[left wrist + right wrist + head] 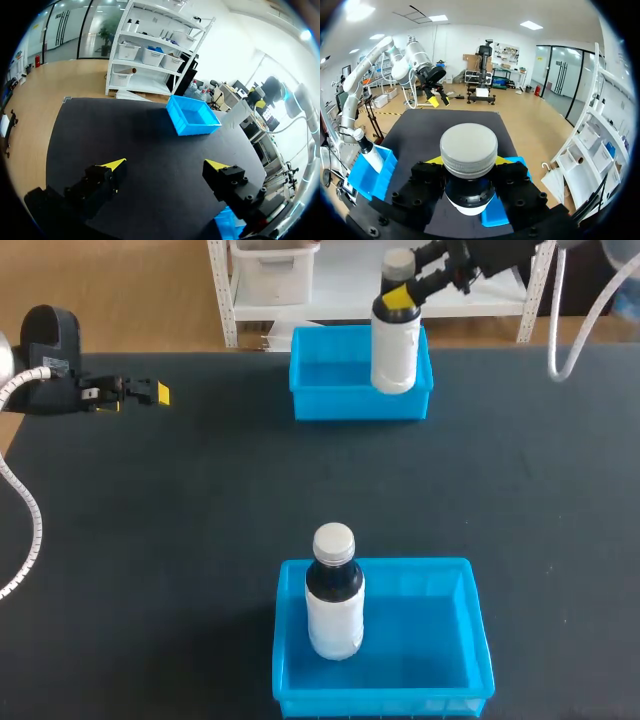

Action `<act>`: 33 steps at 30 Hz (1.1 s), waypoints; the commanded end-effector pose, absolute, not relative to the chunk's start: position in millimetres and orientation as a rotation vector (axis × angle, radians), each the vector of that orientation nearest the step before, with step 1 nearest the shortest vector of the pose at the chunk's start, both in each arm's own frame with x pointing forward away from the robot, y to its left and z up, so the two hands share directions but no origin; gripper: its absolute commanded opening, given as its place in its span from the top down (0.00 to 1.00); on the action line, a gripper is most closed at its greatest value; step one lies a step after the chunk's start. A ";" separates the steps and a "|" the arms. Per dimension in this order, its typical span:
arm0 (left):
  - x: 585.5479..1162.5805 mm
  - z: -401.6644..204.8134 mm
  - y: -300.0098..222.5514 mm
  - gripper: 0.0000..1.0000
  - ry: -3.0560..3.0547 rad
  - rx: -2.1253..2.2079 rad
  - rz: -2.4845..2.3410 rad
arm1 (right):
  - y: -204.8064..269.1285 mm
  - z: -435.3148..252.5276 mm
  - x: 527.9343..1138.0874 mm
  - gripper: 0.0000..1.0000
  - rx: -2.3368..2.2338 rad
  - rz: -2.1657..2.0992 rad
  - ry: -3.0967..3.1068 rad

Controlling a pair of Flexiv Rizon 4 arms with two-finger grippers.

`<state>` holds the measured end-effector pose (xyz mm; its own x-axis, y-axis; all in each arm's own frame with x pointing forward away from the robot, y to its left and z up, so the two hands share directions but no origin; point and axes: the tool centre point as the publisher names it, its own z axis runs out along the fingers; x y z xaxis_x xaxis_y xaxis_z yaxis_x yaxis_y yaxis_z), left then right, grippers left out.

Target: Pick up the bottle, and place it in the far bin if it is heavy, or in the near bin if it is light.

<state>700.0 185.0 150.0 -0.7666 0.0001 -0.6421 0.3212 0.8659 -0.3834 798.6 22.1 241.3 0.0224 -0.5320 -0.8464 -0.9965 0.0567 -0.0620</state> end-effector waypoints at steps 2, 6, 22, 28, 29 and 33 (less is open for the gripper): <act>700.0 150.0 185.0 0.00 2.374 0.231 -0.636 | 19.3 244.8 824.9 1.00 -1.585 0.828 1.596; 700.0 150.0 185.0 0.00 2.374 0.231 -0.636 | 21.2 239.0 845.1 1.00 -1.586 0.839 1.595; 700.0 150.0 185.0 0.00 2.374 0.231 -0.636 | 63.7 213.4 903.2 1.00 -1.640 0.897 1.535; 700.0 150.0 185.0 0.00 2.374 0.231 -0.636 | 76.2 207.1 912.6 1.00 -1.661 0.920 1.517; 700.0 150.0 185.0 0.00 2.374 0.231 -0.636 | 76.9 206.2 913.2 1.00 -1.662 0.920 1.517; 700.0 150.0 185.0 0.00 2.374 0.231 -0.636 | 82.8 198.7 916.3 1.00 -1.667 0.942 1.516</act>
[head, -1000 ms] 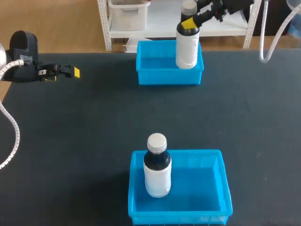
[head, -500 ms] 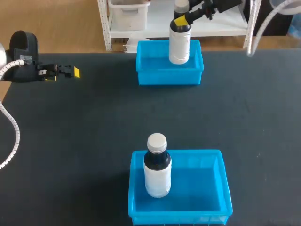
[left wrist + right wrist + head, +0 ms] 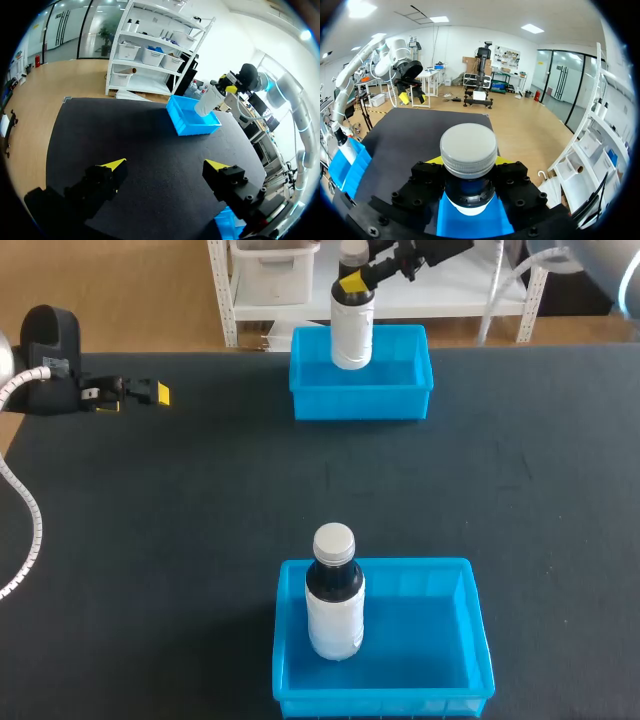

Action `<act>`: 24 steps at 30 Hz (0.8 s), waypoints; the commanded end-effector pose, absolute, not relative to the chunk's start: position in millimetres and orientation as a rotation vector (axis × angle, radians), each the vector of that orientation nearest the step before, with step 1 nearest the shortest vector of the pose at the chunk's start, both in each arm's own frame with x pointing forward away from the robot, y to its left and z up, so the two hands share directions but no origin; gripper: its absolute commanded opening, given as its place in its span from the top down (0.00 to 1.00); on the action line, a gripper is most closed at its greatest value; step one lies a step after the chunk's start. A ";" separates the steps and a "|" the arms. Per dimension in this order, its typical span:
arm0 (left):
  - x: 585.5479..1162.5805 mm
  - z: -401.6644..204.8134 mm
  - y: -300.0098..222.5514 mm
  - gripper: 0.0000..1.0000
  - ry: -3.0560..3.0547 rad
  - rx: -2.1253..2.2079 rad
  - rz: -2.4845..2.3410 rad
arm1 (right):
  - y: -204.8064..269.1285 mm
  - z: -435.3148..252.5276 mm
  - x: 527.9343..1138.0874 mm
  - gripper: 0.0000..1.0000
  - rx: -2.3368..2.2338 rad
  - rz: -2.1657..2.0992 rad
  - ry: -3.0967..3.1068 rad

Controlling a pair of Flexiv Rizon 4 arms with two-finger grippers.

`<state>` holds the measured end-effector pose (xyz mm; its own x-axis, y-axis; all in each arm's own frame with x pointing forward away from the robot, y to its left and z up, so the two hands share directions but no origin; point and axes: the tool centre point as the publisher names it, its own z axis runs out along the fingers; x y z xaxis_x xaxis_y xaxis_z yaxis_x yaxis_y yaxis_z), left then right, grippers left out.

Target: Pick up the bottle, and place it in the far bin if it is heavy, or in the near bin if it is light.

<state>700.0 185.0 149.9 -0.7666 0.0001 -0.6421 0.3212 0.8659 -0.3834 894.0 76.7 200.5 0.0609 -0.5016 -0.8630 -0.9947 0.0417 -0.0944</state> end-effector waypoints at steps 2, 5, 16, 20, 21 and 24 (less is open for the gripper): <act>700.0 150.0 185.0 0.00 2.374 0.231 -0.636 | 86.4 195.6 917.0 1.00 -1.673 0.952 1.514; 700.0 150.0 185.0 0.00 2.374 0.231 -0.636 | 91.2 191.3 917.4 1.00 -1.681 0.963 1.510; 700.0 150.0 185.0 0.00 2.374 0.231 -0.636 | 107.2 179.2 914.8 1.00 -1.703 1.014 1.490; 700.0 150.0 185.0 0.00 2.374 0.231 -0.636 | 111.2 174.5 911.2 1.00 -1.712 1.025 1.486; 700.0 150.0 185.0 0.00 2.374 0.231 -0.636 | 112.0 173.1 910.6 1.00 -1.714 1.028 1.486; 700.0 150.0 185.0 0.00 2.374 0.231 -0.636 | 113.8 168.6 909.9 1.00 -1.717 1.037 1.489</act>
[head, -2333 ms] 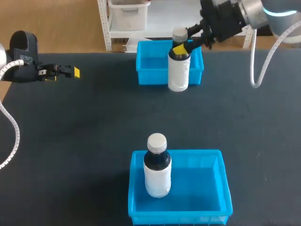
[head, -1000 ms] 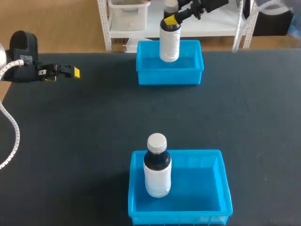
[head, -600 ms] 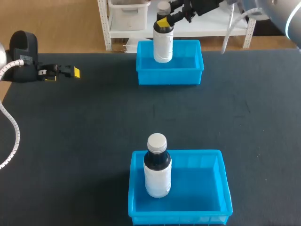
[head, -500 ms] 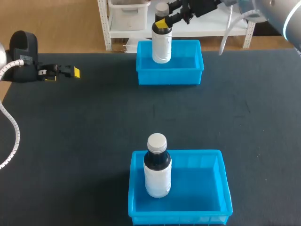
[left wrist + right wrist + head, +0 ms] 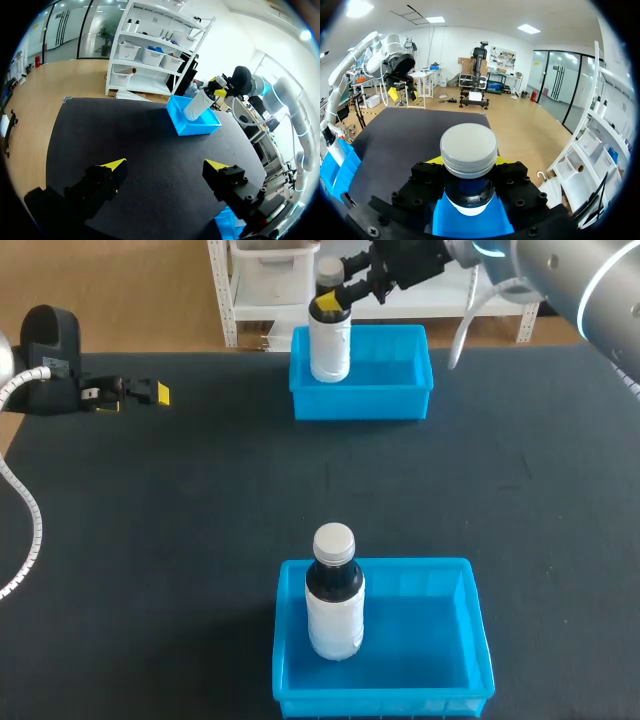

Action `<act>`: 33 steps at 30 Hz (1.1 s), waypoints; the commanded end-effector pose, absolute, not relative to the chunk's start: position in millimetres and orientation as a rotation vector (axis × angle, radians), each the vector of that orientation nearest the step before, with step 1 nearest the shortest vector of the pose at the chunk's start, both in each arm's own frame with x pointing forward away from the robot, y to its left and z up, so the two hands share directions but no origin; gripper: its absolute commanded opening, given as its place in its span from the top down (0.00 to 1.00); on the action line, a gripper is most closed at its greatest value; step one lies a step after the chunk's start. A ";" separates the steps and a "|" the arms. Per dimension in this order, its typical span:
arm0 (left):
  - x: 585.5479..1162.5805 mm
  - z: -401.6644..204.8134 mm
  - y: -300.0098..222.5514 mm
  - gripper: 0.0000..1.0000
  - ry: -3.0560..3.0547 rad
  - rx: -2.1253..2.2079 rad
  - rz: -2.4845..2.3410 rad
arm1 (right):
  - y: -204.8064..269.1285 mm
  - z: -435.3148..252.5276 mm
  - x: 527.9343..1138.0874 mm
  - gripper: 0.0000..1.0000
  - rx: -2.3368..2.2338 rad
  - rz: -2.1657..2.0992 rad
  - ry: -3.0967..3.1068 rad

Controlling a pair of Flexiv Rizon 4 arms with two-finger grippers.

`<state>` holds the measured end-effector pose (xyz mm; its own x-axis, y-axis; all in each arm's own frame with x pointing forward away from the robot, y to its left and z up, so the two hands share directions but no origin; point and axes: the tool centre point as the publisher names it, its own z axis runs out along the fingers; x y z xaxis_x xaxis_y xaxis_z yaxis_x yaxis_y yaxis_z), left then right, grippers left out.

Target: Pick up the bottle, and place it in the far bin if it is heavy, or in the near bin if it is light.

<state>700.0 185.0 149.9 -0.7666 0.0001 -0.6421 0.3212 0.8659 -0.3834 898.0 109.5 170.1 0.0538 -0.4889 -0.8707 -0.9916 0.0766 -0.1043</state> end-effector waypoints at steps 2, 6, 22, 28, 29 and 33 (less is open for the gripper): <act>700.0 150.0 185.0 0.00 2.374 0.231 -0.636 | 114.6 165.5 910.3 1.00 -1.714 1.043 1.491; 700.0 150.0 185.0 0.00 2.374 0.231 -0.636 | 115.8 160.7 912.1 1.00 -1.712 1.053 1.493; 700.0 150.0 185.0 0.00 2.374 0.231 -0.636 | 119.2 144.3 914.5 1.00 -1.706 1.089 1.504; 700.0 150.0 185.0 0.00 2.374 0.231 -0.636 | 116.7 137.3 916.2 1.00 -1.698 1.097 1.517; 700.0 150.0 185.0 0.00 2.374 0.231 -0.636 | 116.5 136.6 916.4 1.00 -1.697 1.098 1.519; 700.0 150.0 185.0 0.00 2.374 0.231 -0.636 | 117.1 135.0 917.3 0.99 -1.693 1.103 1.523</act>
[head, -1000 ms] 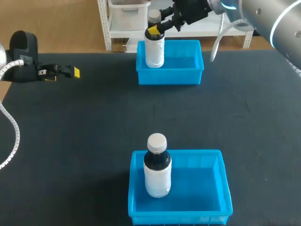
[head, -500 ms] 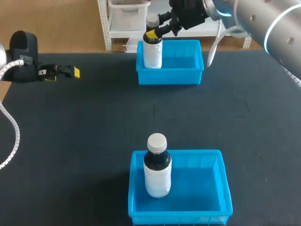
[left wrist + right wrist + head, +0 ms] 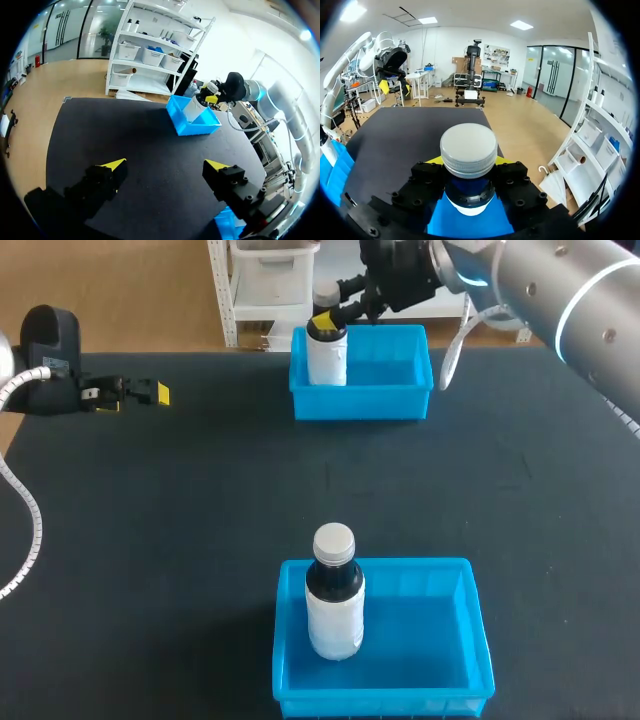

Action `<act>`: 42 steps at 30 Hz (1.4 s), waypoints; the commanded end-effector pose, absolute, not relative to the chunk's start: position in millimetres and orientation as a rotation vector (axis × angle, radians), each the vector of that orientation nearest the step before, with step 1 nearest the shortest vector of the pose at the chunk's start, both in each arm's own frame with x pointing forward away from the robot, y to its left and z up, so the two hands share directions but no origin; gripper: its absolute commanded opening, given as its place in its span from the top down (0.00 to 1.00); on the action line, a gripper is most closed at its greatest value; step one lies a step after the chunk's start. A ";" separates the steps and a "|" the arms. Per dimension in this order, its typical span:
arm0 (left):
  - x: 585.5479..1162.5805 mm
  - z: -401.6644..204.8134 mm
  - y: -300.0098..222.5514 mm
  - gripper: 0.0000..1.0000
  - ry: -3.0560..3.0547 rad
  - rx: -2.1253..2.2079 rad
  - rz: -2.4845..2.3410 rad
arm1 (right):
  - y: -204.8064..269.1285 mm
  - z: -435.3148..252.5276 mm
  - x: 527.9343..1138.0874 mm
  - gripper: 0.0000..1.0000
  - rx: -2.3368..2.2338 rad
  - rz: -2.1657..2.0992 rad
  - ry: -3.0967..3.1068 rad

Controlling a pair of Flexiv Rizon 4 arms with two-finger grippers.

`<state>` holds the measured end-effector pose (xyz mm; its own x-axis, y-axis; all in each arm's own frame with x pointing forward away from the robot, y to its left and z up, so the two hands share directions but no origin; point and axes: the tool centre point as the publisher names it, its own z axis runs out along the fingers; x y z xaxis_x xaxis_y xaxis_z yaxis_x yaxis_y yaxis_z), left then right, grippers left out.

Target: Pick up the bottle, and place it in the far bin if it is heavy, or in the near bin if it is light.

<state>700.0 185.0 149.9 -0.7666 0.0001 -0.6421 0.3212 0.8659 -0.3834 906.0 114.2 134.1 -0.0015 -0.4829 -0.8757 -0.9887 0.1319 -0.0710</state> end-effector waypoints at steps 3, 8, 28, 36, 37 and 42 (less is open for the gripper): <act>700.0 150.0 185.0 0.00 2.374 0.231 -0.636 | 117.9 134.6 917.5 0.84 -1.693 1.105 1.524; 700.0 150.0 185.0 0.00 2.374 0.231 -0.636 | 118.4 132.7 918.0 0.56 -1.696 1.104 1.532; 700.0 150.0 185.0 0.00 2.374 0.231 -0.636 | 97.4 131.4 920.4 0.00 -1.673 1.064 1.607; 700.0 150.0 185.0 0.00 2.374 0.231 -0.636 | 64.3 134.5 923.8 0.00 -1.627 1.014 1.667; 700.0 150.0 185.0 0.00 2.374 0.231 -0.636 | 58.9 135.1 923.8 0.00 -1.621 1.006 1.676; 700.0 150.0 185.0 0.00 2.374 0.231 -0.636 | 25.3 139.8 923.8 0.00 -1.563 0.961 1.732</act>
<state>700.0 185.0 149.9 -0.7666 0.0001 -0.6421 0.3212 0.8659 -0.3834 922.9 41.4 134.4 -0.1103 -0.5556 -0.8241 -0.9762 0.2162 -0.0152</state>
